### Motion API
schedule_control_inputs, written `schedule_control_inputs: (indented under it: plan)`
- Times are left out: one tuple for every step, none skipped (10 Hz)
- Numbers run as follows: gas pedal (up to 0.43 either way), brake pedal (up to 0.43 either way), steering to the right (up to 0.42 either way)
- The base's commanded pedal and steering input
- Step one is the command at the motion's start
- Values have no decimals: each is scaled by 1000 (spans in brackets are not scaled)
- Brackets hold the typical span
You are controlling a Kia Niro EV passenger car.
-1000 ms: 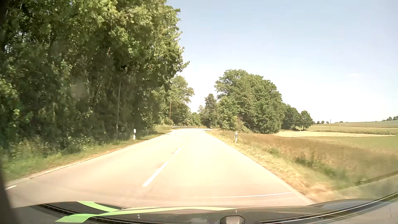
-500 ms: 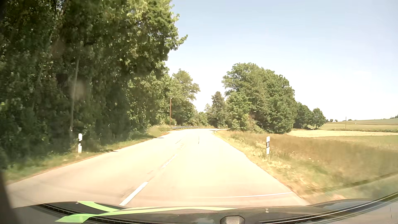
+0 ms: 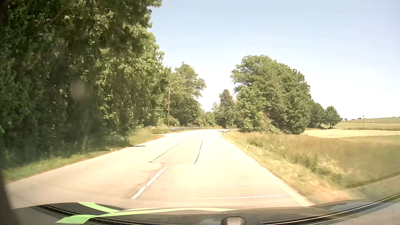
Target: Follow the waypoints while adhering to traffic rules and regulations
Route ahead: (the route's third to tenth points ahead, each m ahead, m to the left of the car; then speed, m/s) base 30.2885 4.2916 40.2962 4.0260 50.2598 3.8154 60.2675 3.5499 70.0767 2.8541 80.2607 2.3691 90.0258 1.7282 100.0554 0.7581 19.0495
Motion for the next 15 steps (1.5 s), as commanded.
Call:
schedule_control_inputs:
  plan:
    - [150, 0, -13]
    - [150, 0, -12]
    - [150, 0, -11]
    - [150, 0, -10]
    - [150, 0, -9]
    - [150, 0, -9]
    - [150, 0, -9]
    - [138, 0, -9]
    - [130, 0, -7]
    - [130, 0, -3]
    - [130, 0, -1]
    - [130, 0, 0]
    - [138, 0, 1]
    - [150, 0, 3]
    - [177, 0, 3]
